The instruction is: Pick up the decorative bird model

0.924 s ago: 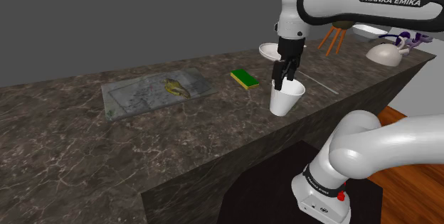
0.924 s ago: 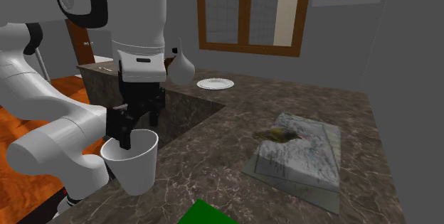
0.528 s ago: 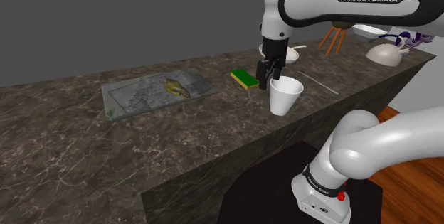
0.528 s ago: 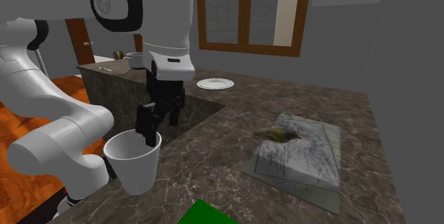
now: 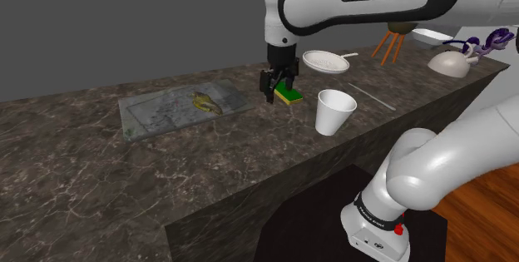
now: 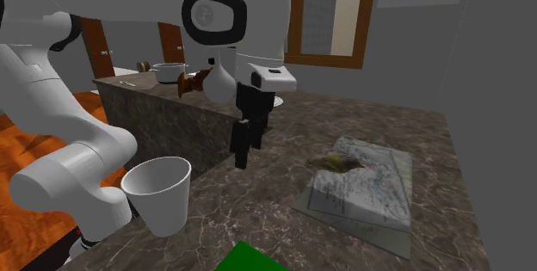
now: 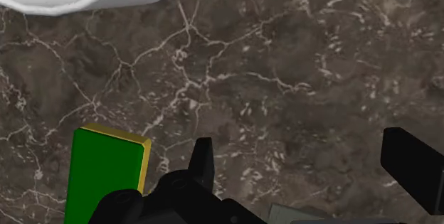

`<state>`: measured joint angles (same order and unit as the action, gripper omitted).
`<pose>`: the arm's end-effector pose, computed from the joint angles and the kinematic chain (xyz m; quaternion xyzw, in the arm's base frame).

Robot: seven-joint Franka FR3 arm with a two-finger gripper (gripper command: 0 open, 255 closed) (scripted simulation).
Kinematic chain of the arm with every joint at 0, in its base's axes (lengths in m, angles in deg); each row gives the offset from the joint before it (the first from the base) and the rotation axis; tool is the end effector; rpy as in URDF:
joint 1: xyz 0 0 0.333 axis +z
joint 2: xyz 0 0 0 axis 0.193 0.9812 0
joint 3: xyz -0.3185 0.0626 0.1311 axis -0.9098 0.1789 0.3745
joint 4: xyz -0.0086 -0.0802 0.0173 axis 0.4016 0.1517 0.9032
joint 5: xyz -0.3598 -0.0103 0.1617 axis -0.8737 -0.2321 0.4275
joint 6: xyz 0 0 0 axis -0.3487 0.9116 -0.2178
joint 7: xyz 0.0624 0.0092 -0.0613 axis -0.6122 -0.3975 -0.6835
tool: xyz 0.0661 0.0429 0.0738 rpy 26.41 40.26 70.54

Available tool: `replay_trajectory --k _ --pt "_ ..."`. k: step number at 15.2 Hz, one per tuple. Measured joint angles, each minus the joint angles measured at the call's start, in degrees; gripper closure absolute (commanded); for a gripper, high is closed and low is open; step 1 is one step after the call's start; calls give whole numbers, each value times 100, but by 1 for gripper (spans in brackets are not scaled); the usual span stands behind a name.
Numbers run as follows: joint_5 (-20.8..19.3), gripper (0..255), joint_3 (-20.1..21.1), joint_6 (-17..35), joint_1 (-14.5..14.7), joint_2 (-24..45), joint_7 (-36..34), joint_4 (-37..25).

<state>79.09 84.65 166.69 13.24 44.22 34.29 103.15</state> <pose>0.3962 0.0774 0.5579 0.9976 -0.0163 -0.0588 0.0332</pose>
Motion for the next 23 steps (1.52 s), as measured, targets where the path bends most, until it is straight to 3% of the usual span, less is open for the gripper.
replay_trajectory --k 9,17,23 --pt "-435 0 595 425 163 1826 -892 -1568" --pt "-1175 0 880 205 535 3585 -1631 -3556" --pt "-1309 0 879 509 596 3873 -1769 -3532"
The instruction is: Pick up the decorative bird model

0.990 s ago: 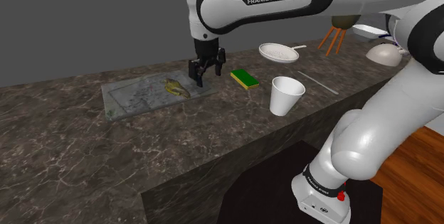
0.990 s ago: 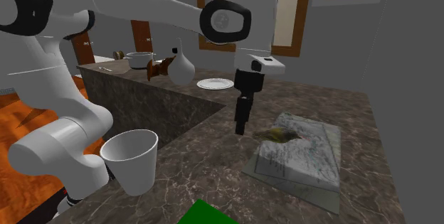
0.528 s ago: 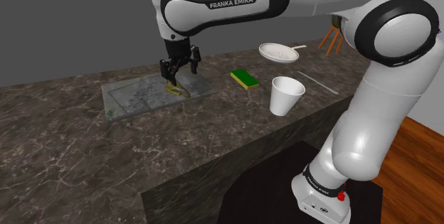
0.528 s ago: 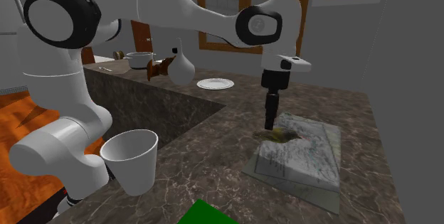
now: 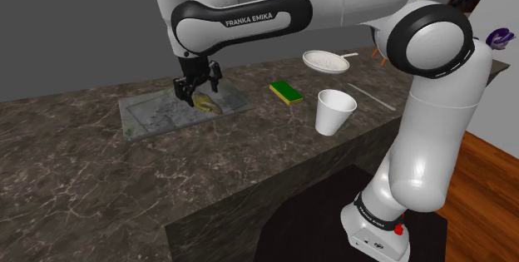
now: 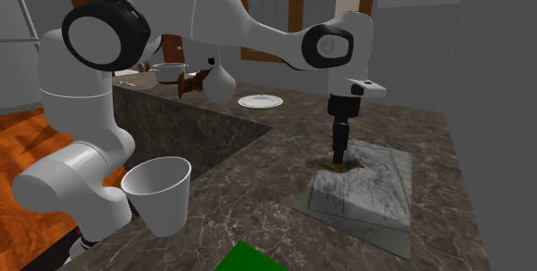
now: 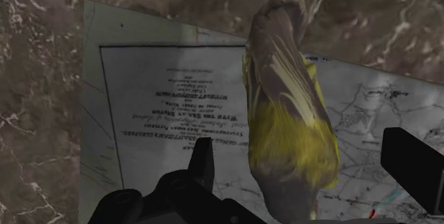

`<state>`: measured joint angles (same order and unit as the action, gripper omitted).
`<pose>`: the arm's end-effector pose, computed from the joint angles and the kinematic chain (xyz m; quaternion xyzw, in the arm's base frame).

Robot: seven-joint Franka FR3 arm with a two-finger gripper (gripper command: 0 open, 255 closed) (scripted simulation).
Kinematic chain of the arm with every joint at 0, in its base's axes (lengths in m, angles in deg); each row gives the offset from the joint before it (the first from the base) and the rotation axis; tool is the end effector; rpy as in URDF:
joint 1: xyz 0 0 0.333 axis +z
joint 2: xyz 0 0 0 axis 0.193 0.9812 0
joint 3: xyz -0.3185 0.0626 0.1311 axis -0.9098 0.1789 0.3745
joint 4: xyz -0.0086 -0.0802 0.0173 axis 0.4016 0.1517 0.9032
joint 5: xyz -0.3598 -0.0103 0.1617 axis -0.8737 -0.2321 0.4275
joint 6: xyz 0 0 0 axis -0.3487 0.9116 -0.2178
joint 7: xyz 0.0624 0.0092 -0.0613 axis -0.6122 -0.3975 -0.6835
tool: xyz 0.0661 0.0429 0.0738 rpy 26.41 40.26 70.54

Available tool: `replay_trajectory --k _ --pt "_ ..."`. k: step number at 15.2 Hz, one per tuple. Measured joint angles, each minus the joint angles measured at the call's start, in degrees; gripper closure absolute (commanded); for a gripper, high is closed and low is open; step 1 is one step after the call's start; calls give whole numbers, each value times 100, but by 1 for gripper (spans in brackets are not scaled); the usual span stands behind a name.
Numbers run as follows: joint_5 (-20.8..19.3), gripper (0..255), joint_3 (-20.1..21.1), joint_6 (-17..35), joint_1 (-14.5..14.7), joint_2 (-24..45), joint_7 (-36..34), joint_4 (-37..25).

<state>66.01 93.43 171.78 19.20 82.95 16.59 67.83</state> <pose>0.5970 0.2312 0.5085 0.9967 -0.0110 -0.0059 0.0806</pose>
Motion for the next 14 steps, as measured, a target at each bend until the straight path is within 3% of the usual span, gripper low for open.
replay_trajectory --k 3,4,14 --pt "-13 0 -6 160 -8 20 -22 143" --pt "-13 255 -6 177 -8 17 -25 161" --pt "-13 255 -5 195 -8 11 -30 181"
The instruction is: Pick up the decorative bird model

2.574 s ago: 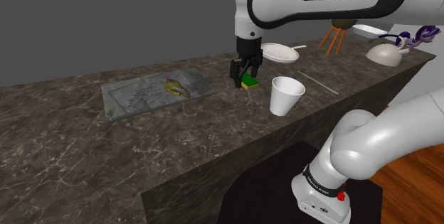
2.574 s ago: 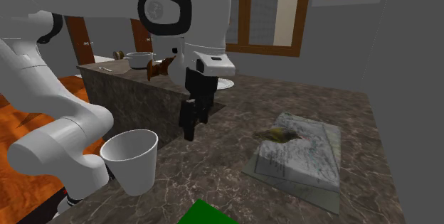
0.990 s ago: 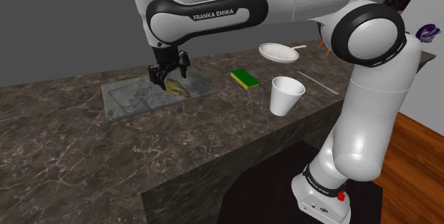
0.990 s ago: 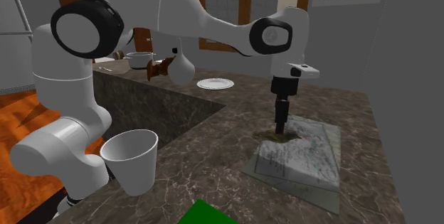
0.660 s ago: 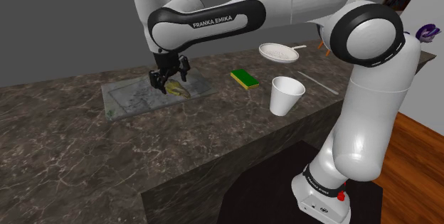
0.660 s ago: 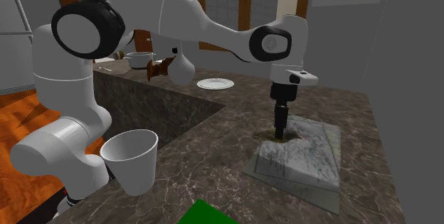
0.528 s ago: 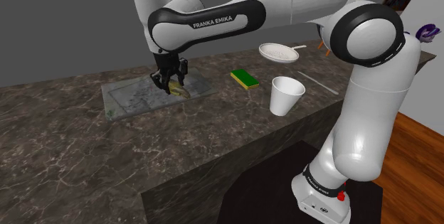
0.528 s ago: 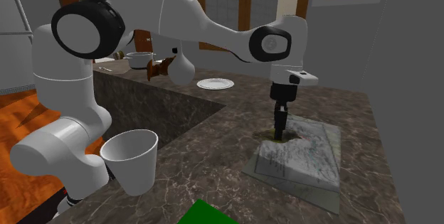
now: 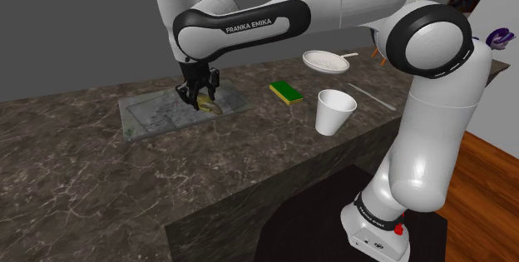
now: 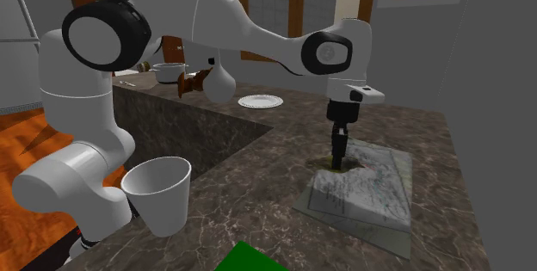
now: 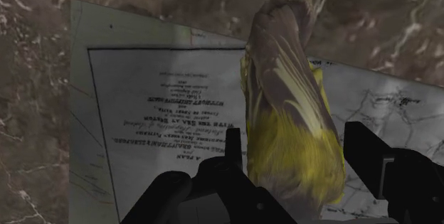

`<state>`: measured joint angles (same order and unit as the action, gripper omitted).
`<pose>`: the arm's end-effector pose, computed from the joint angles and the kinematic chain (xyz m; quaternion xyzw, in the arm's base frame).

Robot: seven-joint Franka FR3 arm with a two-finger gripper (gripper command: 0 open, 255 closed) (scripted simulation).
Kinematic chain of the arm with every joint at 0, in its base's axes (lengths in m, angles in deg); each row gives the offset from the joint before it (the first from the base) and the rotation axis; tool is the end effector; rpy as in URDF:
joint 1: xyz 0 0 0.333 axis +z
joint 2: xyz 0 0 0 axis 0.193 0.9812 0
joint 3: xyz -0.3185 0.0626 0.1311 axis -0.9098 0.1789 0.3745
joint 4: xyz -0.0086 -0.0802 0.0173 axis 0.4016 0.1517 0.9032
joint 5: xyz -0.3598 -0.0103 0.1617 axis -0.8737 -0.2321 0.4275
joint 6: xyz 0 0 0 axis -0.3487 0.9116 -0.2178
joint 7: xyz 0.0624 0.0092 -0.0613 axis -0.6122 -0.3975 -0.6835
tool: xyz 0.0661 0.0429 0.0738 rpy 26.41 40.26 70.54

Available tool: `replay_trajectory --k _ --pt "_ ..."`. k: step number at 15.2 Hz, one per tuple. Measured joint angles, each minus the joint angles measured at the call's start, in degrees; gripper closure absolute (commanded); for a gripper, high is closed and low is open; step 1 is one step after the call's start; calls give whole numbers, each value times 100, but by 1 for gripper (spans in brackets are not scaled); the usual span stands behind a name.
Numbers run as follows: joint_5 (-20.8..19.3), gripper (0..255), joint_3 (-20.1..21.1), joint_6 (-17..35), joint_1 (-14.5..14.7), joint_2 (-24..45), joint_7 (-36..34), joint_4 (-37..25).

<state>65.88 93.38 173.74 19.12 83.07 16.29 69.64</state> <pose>0.5965 0.2311 0.4949 0.9967 -0.0109 -0.0055 0.0804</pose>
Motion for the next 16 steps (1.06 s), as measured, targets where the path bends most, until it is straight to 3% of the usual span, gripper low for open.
replay_trajectory --k 16 --pt "43 255 27 -1093 55 -34 159 -1071"
